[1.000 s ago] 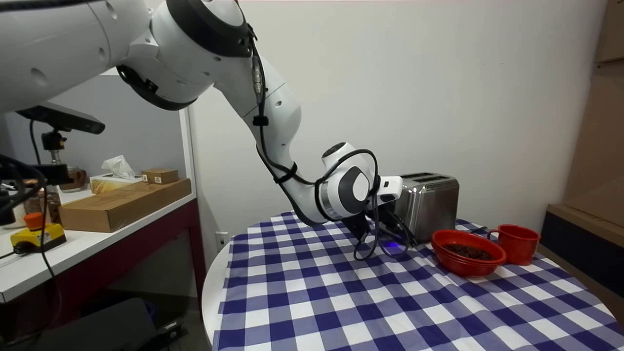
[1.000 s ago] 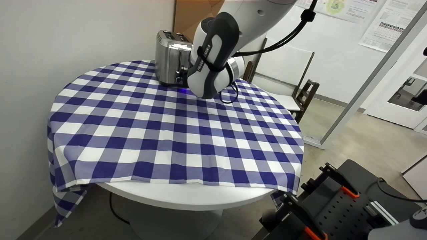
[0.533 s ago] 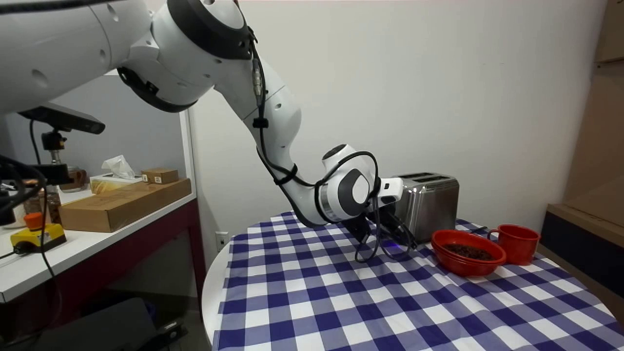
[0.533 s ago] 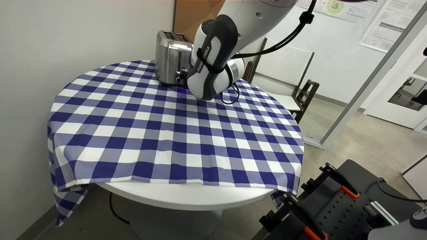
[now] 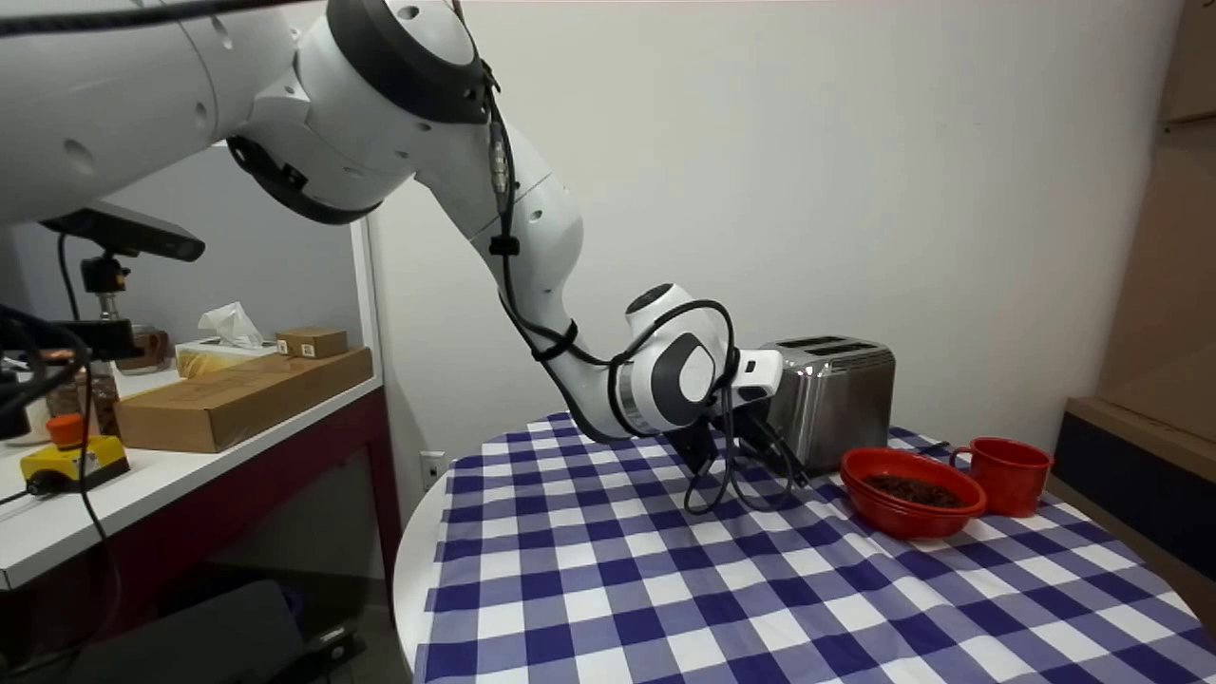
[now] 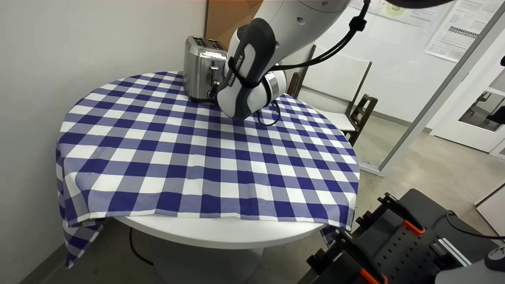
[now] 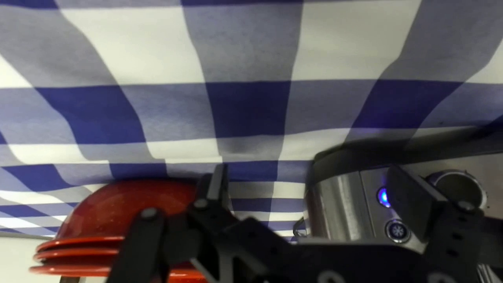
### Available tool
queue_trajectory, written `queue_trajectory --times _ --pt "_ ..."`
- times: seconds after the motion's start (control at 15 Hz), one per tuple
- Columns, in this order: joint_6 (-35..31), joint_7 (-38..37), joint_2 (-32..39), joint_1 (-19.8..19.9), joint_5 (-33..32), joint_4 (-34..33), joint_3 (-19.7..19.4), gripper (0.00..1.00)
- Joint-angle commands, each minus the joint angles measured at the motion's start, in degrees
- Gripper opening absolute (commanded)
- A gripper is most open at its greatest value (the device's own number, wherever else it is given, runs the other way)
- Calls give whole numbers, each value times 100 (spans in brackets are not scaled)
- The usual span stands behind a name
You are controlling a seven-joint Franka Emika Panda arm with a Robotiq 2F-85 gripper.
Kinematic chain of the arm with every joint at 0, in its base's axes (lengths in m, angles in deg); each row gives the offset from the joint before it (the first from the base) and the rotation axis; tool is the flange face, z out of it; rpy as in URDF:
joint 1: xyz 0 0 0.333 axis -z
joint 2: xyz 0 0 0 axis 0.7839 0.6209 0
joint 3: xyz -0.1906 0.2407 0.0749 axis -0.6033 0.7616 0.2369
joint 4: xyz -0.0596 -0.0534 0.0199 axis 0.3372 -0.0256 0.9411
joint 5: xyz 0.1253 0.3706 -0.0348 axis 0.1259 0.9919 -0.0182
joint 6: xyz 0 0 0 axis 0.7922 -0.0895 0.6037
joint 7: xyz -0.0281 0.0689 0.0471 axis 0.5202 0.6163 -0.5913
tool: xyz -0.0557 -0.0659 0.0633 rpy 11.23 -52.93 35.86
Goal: Release the lever on the toaster upwards
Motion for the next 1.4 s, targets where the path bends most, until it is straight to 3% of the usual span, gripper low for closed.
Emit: queue_trajectory --times 0.0,0.4,0.87,1.07,1.33 --pt "555 685 -349 333 -108 -38 490 100" --pt "2206 1915 -1686 1322 -495 432 1774 100" --pt "4317 1977 -3630 1829 -1105 1812 2359 100" --pt "4529 2018 -4595 1947 -1443 2750 2598 100" --pt "4241 1988 -5876 2141 -2008 4048 2889 100"
